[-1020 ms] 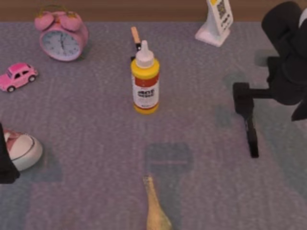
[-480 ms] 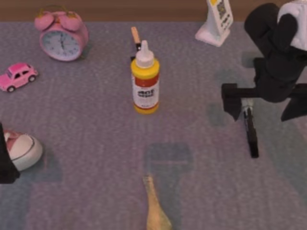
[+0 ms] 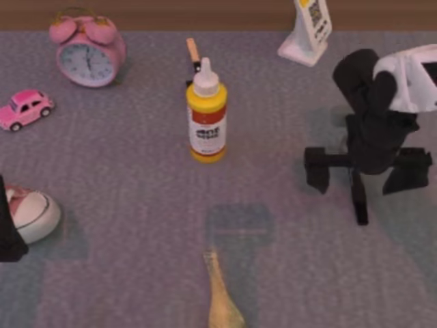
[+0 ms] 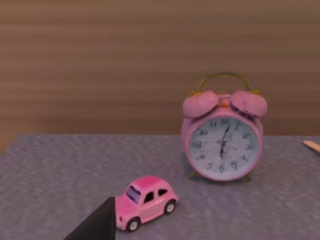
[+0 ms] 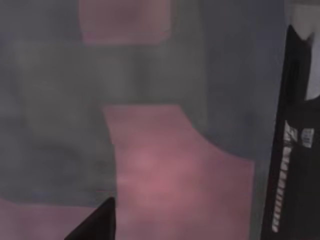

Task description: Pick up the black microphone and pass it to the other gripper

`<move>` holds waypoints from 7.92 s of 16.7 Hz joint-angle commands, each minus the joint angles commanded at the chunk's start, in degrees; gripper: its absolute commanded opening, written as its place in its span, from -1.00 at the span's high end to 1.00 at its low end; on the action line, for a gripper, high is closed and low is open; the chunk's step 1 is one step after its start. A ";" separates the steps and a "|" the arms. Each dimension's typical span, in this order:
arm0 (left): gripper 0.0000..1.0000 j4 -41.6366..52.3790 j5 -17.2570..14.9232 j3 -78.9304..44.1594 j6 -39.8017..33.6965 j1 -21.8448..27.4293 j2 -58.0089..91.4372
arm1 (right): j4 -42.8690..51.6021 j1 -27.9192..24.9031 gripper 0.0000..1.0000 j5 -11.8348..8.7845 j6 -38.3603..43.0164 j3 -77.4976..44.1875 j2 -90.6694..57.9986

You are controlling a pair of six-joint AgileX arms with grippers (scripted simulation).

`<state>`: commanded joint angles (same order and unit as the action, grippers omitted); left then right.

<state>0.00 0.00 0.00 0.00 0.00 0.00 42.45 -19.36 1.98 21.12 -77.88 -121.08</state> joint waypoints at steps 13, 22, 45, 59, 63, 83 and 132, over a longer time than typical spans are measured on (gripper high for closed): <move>-1.00 0.00 0.00 0.00 0.00 0.00 0.00 | -4.92 0.05 -0.10 0.03 -0.02 2.26 -3.05; -1.00 0.00 0.00 0.00 0.00 0.00 0.00 | -4.92 0.05 1.00 0.03 -0.02 2.26 -3.05; -1.00 0.00 0.00 0.00 0.00 0.00 0.00 | -61.08 0.25 1.00 -17.44 -12.77 16.42 11.17; -1.00 0.00 0.00 0.00 0.00 0.00 0.00 | -90.41 0.50 1.00 -27.23 -19.97 25.26 20.88; -1.00 0.00 0.00 0.00 0.00 0.00 0.00 | -89.44 -3.01 1.00 -23.97 -19.77 26.34 23.47; -1.00 -0.03 -0.08 -0.08 0.01 0.04 0.09 | -85.57 -16.52 1.00 -10.91 -18.94 30.67 33.91; 0.21 -26.38 -27.32 -60.27 3.77 30.62 88.49 | -85.57 -16.52 1.00 -10.91 -18.94 30.67 33.91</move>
<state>-26.38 -27.32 -60.27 3.77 30.62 88.49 -43.12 -35.88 -8.93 2.18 -47.21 -87.17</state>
